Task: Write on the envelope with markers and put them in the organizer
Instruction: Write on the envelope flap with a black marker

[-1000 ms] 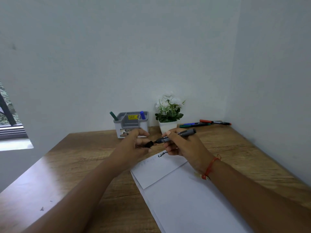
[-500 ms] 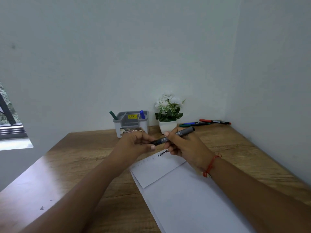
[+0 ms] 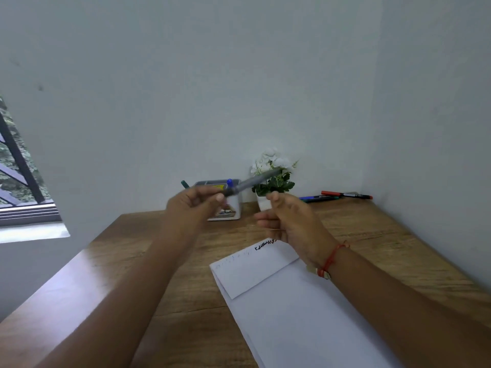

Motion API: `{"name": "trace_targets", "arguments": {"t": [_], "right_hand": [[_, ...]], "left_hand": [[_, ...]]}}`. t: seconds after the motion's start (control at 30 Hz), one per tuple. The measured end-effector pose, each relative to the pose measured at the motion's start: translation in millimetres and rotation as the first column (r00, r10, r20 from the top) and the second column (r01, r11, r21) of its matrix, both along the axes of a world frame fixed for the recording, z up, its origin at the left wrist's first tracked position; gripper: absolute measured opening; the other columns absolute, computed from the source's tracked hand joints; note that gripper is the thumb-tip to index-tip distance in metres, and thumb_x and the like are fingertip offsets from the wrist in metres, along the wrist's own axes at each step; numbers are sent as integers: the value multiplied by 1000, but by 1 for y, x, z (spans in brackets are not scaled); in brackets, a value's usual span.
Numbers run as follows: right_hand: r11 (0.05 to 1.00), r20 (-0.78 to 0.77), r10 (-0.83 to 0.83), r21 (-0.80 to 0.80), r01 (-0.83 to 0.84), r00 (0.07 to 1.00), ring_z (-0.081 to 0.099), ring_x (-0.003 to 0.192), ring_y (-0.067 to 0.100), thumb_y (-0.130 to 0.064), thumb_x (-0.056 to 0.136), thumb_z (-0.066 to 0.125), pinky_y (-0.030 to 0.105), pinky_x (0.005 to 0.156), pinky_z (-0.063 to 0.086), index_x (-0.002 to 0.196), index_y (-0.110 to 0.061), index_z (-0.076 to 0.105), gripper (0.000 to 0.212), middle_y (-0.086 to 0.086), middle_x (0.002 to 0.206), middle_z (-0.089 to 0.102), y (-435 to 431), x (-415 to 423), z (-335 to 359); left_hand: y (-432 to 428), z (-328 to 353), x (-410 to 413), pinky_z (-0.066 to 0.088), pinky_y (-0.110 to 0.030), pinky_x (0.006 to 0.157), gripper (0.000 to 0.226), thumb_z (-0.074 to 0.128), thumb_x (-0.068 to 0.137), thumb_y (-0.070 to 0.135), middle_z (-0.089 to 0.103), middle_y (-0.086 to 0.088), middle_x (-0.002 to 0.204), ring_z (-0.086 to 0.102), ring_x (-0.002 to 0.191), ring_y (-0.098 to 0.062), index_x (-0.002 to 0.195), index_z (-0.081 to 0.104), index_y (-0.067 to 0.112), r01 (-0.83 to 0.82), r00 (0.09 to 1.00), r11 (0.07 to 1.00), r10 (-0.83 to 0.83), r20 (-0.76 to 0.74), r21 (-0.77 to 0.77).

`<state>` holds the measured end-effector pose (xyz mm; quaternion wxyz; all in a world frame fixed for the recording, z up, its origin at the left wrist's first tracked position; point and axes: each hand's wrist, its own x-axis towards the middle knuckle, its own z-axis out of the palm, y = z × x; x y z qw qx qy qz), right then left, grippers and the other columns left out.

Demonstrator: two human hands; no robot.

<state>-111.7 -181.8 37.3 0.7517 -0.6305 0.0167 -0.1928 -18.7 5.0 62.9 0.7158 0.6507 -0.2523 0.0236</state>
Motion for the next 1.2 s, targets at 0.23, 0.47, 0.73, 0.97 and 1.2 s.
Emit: {"name": "trace_targets", "arguments": {"t": [0.23, 0.47, 0.73, 0.97, 1.2], "right_hand": [[739, 40, -308, -619, 265, 951, 69, 77, 1, -58, 97, 47, 32, 75, 56, 106, -28, 64, 36, -4, 87, 76, -28, 2, -19], [650, 38, -326, -716, 253, 945, 69, 79, 9, -64, 95, 44, 35, 75, 56, 100, -30, 64, 40, 0, 82, 73, -36, 4, -20], [595, 32, -345, -766, 245, 938, 56, 66, 4, -57, 98, 45, 26, 58, 39, 105, -25, 64, 37, -8, 69, 59, -36, 3, -18], [585, 26, -338, -777, 232, 941, 58, 70, 5, -59, 98, 46, 29, 64, 46, 108, -25, 65, 41, -8, 71, 60, -37, 5, -19], [567, 26, -336, -793, 224, 941, 63, 76, 9, -59, 98, 46, 34, 72, 52, 107, -24, 65, 41, -4, 75, 66, -36, 3, -18]], "left_hand": [[25, 7, 32, 53, -26, 85, 15, 72, 87, 19, 70, 9, 91, 64, 83, 1, 102, 72, 20, -558, 781, 828, 546, 303, -56], [6, -2, 57, 52, -26, 88, 19, 67, 89, 13, 70, 0, 102, 64, 92, -10, 108, 69, 13, -605, 725, 794, 514, 459, 66], [-12, 3, 62, 43, -8, 73, 26, 66, 91, 9, 65, 3, 93, 62, 84, -6, 115, 57, 14, -565, 763, 820, 476, 438, 93], [-16, -7, 73, 44, -23, 74, 5, 62, 92, 9, 64, 1, 91, 61, 86, -15, 92, 63, 14, -601, 743, 758, 414, 526, 254], [-13, -16, 80, 43, -28, 79, 14, 62, 90, 3, 69, -11, 100, 59, 88, -18, 100, 72, 5, -650, 701, 670, 347, 623, 358]]}}
